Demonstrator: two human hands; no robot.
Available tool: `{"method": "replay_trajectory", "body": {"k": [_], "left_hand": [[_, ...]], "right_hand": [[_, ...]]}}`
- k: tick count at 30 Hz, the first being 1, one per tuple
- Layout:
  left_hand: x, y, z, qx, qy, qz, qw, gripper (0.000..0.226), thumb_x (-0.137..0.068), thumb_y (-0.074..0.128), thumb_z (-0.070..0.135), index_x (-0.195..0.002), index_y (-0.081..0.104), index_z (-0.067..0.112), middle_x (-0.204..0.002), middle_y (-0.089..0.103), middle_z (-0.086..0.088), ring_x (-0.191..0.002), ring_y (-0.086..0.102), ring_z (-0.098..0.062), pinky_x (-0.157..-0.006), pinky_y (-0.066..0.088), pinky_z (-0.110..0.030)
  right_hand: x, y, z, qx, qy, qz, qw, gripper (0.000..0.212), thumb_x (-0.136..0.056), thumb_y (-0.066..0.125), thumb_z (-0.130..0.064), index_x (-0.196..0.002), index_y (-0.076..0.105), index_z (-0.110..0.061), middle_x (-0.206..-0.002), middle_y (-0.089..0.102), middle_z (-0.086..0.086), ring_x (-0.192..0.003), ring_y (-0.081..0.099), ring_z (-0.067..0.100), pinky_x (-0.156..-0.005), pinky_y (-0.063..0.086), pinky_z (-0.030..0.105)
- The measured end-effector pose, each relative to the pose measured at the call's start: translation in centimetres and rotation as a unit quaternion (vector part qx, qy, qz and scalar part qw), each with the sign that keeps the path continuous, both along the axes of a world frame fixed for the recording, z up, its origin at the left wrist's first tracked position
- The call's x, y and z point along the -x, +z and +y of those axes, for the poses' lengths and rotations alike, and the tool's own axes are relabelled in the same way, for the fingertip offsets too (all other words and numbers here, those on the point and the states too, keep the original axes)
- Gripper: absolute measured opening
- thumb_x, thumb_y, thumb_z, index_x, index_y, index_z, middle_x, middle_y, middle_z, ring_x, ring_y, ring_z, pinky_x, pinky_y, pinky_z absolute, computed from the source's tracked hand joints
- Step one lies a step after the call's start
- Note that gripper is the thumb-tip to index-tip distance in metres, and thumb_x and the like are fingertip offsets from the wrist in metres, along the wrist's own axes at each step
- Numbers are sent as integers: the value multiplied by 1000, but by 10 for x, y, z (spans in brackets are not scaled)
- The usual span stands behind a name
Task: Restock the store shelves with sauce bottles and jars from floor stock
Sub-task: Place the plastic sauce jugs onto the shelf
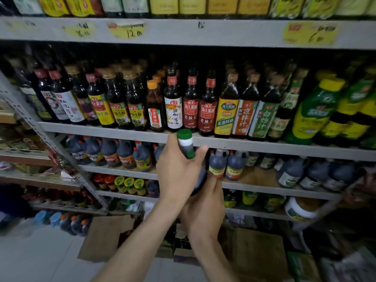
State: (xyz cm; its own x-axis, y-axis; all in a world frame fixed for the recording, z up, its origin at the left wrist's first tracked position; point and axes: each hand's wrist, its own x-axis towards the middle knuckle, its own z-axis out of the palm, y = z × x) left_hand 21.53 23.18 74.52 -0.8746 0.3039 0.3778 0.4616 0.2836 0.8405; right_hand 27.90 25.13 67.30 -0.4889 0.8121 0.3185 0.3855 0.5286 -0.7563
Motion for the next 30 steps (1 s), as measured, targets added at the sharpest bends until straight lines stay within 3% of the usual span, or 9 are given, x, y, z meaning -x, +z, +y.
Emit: {"method": "replay_trajectory", "body": {"k": [3,6,9,12,18,22,24,27,30], "left_hand": [[-5,19,14,-53,-23,-1,998,21,-87,70,19,-101,54,19,-85,64,8,-83,61,-13,-68,46,-24],[-8,46,19,-119,-113,-85,983,19,-88,68,7,-102,61,17,-92,71,4,-90,67,-15,-79,53,-28],[-18,74,34,-212,-244,-168,931,16,-86,61,-3,-98,61,8,-88,74,-6,-79,70,-23,-75,58,-36],[-36,92,60,-212,-271,-184,921,22,-77,66,4,-98,62,5,-93,69,-18,-80,65,-31,-82,54,-48],[-73,86,103,-223,-272,-209,913,23,-74,65,7,-98,64,7,-79,70,-3,-74,67,-18,-75,55,-35],[-99,55,132,-204,-271,-233,911,20,-78,62,0,-97,63,8,-80,74,1,-72,70,-15,-64,55,-25],[-112,30,148,-193,-258,-258,911,21,-83,60,-5,-100,64,6,-86,75,-5,-78,72,-20,-69,57,-30],[-121,-7,179,-157,-226,-304,912,26,-88,56,-9,-111,62,-1,-108,69,-23,-100,66,-38,-90,51,-49],[-121,-47,216,-87,-247,-292,920,31,-88,57,-10,-117,62,-2,-117,68,-20,-112,64,-30,-98,50,-43]], "right_hand": [[-29,15,18,-7,24,3,1000,63,-67,76,-47,-116,44,-22,-110,54,0,-103,56,28,-76,52,44],[-64,29,53,61,111,59,990,64,-67,71,-60,-120,45,-36,-116,53,-15,-110,55,10,-84,50,31],[-97,40,97,329,272,167,889,68,-57,83,-49,-116,50,-42,-107,69,-15,-98,66,1,-71,52,16],[-119,46,134,395,343,171,835,77,-53,89,-39,-121,52,-37,-111,72,-12,-103,68,10,-76,55,22],[-157,47,182,344,331,136,868,64,-64,87,-31,-116,51,-43,-107,70,-18,-99,66,-2,-74,53,16],[-178,32,198,250,323,69,910,71,-76,83,-30,-114,36,-65,-123,55,-23,-102,55,-18,-74,45,4],[-186,12,204,217,301,51,927,73,-73,81,-35,-117,32,-66,-121,56,-27,-107,57,-9,-78,46,10],[-192,-22,224,210,236,1,949,76,-67,81,-45,-125,32,-46,-119,56,-20,-108,57,6,-76,49,25],[-190,-66,251,239,191,-1,952,84,-63,86,-37,-129,35,-39,-124,56,-16,-111,56,6,-77,46,21]]}}
